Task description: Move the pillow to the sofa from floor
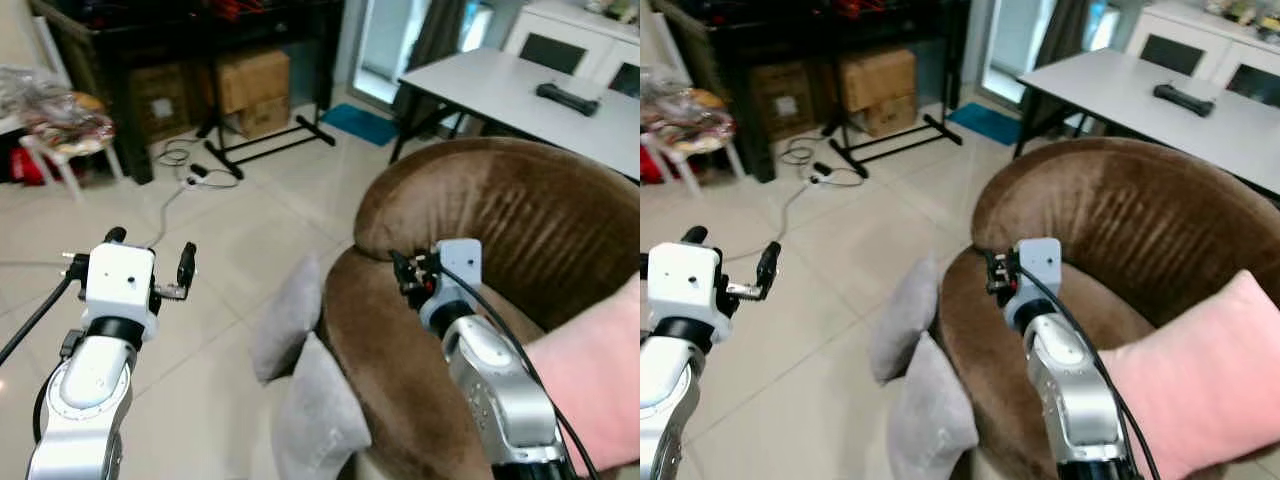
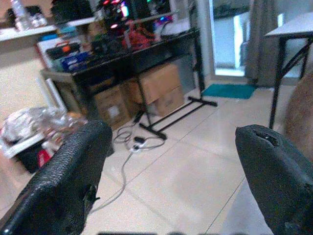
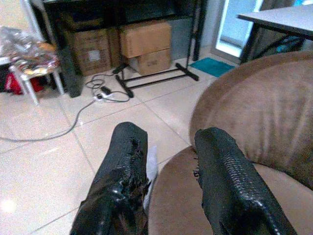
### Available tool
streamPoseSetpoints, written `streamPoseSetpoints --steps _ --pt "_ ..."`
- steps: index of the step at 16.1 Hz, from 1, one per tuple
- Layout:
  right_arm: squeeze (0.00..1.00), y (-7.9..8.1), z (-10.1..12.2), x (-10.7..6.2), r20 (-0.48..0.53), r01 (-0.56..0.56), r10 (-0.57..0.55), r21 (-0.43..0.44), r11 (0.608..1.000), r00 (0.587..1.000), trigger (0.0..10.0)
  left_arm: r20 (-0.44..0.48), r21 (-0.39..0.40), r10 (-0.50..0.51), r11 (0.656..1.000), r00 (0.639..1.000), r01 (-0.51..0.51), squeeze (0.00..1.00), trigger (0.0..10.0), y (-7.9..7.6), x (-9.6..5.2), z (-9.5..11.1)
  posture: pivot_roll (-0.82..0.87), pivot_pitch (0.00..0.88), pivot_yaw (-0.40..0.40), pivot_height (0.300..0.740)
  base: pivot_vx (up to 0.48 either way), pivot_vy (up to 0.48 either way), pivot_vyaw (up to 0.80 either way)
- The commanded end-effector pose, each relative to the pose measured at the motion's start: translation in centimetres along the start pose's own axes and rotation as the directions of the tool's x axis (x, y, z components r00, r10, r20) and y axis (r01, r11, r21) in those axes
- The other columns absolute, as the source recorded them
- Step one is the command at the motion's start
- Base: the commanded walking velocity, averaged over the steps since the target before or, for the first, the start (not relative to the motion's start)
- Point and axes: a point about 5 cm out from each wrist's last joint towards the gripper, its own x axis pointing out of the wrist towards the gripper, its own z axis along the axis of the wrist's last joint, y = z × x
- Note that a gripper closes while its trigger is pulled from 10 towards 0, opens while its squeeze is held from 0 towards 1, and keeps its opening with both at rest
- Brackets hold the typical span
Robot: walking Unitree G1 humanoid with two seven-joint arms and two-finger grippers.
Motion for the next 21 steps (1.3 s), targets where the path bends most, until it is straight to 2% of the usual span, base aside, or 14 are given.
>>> streamPoseSetpoints --steps 1,3,10,14,19,21 --pt "0.00 -1.02 -0.38 -0.35 -0.009 0.034 -0.034 0.028 0.999 0.999 10.0 0.011 0.039 -0.003 0.999 1.000 0.003 0.00 10.0 -0.29 -0.09 -0.15 0.15 0.000 -0.068 0.710 0.000 0.000 0.00" --pt "0.00 -1.09 -0.51 -0.39 -0.012 0.037 -0.036 0.029 0.999 0.999 10.0 0.022 0.063 -0.006 0.998 1.000 0.004 0.00 10.0 -0.25 -0.12 -0.11 0.15 0.000 -0.072 0.700 0.000 0.000 0.00" --pt "0.00 -1.14 -0.43 -0.33 -0.014 0.021 -0.021 0.035 0.999 1.000 10.0 0.007 0.040 0.003 0.999 1.000 -0.003 0.00 10.0 -0.30 -0.26 -0.39 0.15 0.000 -0.080 0.650 0.000 0.000 0.00" --pt "0.00 -0.92 -0.63 -0.27 -0.031 0.010 -0.009 0.023 1.000 0.999 10.0 0.032 0.006 0.013 1.000 0.999 -0.014 0.00 10.0 -0.27 -0.34 -0.10 0.15 0.000 -0.083 0.610 0.000 0.000 0.00" --pt "0.00 -1.14 -0.51 0.09 -0.033 0.019 -0.020 -0.018 1.000 0.999 10.0 0.033 -0.018 0.020 1.000 0.999 -0.019 0.00 10.0 -0.27 -0.26 -0.15 0.15 0.000 -0.091 0.605 0.000 0.000 0.00" --pt "0.00 -1.25 -0.42 0.13 -0.030 0.030 -0.031 -0.030 0.999 0.999 10.0 0.030 -0.025 0.021 0.999 0.999 -0.021 0.00 10.0 -0.24 -0.30 -0.23 0.15 0.000 -0.091 0.605 0.289 0.000 0.00"
